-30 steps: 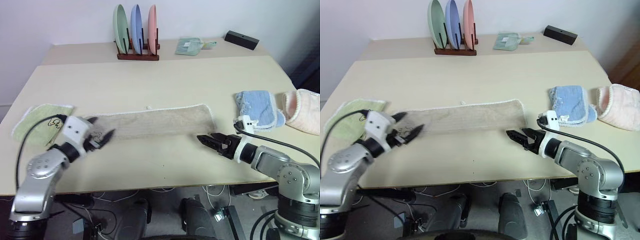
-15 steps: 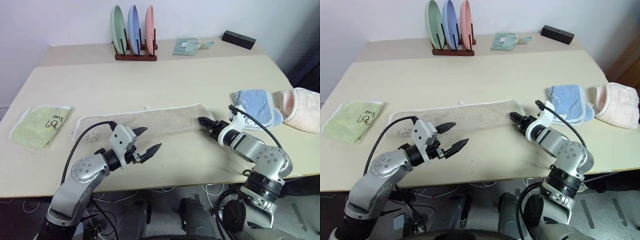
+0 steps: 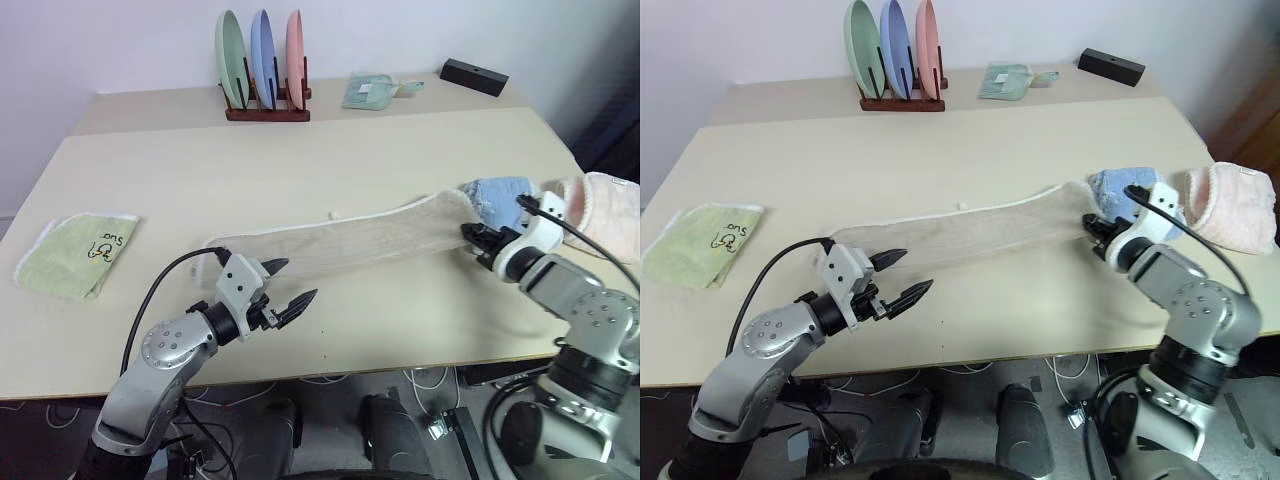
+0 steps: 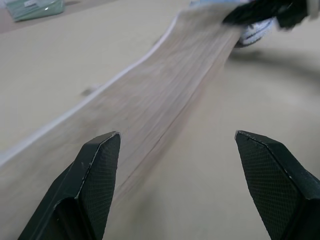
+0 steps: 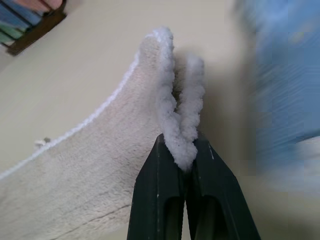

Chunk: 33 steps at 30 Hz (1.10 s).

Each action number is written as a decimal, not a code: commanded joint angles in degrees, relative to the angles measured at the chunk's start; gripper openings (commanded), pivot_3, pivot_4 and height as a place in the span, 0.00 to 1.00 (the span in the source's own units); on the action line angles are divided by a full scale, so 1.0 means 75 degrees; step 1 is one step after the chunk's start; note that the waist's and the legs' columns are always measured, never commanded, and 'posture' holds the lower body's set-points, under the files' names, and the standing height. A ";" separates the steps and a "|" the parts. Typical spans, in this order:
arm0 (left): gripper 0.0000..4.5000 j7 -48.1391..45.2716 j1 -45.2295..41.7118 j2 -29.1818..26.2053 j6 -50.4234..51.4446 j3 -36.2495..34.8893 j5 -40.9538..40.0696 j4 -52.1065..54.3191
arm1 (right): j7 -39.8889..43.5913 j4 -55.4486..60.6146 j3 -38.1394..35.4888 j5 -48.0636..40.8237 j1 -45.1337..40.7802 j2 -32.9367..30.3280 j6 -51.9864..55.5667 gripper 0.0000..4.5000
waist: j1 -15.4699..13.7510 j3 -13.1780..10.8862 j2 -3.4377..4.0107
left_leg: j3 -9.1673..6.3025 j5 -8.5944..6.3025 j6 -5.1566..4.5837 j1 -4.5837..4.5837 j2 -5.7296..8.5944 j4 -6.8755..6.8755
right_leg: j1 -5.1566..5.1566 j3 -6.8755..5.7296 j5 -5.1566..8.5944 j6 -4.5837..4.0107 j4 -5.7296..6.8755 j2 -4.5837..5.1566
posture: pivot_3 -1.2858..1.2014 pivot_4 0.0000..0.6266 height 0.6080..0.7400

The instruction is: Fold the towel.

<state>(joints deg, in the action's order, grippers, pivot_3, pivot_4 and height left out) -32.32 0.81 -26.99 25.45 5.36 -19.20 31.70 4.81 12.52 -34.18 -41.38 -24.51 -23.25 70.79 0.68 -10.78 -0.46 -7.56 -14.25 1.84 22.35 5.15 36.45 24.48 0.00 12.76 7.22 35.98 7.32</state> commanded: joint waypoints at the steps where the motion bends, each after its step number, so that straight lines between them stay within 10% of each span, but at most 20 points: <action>1: 0.84 -0.0057 -0.0210 0.0011 -0.0256 -0.0047 0.0080 -0.0097 | 0.1214 0.0609 0.1269 0.0428 -0.0036 -0.1229 -0.0853 0.01 | 0.0021 -0.0001 0.0002 | 0.0003 0.0000 0.0000 0.0000 -0.0001 0.0000 | 0.0000 0.0001 0.0000 0.0000 -0.0001 0.0000 | 0.52 0.24 1.00; 12: 0.84 0.0106 -0.0189 0.0161 -0.0305 0.0046 0.0228 -0.0041 | 0.3304 0.1305 0.5799 0.1933 -0.0305 -0.1754 -0.2773 0.01 | -0.0038 -0.0003 -0.0009 | -0.0003 -0.0001 -0.0002 0.0006 -0.0014 -0.0007 | -0.0003 0.0000 -0.0001 0.0001 -0.0033 -0.0012 | 0.52 0.24 1.00; 20: 0.84 0.0253 0.0026 0.0201 -0.0278 0.0012 0.0287 0.0115 | 0.3355 0.0284 0.6326 0.2712 -0.0412 -0.1109 -0.3221 0.01 | -0.0027 -0.0002 -0.0010 | -0.0013 -0.0001 -0.0001 0.0009 -0.0010 -0.0010 | -0.0008 0.0000 -0.0009 -0.0004 -0.0059 -0.0011 | 0.52 0.24 1.00; 29: 0.84 0.0326 0.0176 0.0192 -0.0286 -0.0168 0.0276 0.0045 | 0.5037 0.1407 0.5316 0.1869 0.0128 -0.1857 -0.3860 0.87 | -0.0037 -0.0002 -0.0010 | -0.0010 -0.0002 -0.0002 0.0009 -0.0010 -0.0017 | -0.0008 -0.0001 -0.0010 -0.0003 -0.0070 -0.0014 | 0.52 0.24 1.00; 33: 0.84 0.0534 0.0339 0.0369 -0.0132 -0.0459 0.0048 0.0043 | 0.4906 0.0868 0.4442 0.1408 -0.0156 -0.1607 -0.3747 0.75 | -0.0017 -0.0002 -0.0011 | -0.0010 -0.0002 -0.0002 0.0007 -0.0011 -0.0018 | -0.0010 -0.0001 -0.0011 -0.0003 -0.0070 -0.0014 | 0.52 0.24 1.00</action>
<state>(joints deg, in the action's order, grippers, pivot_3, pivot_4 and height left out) -29.07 3.17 -24.61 24.52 3.44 -17.53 30.15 42.85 19.96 1.82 -29.78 -23.97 -36.36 43.04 0.56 -10.80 -0.54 -7.64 -14.27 1.83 22.39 5.06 36.31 24.40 -0.01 12.66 7.19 35.46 7.20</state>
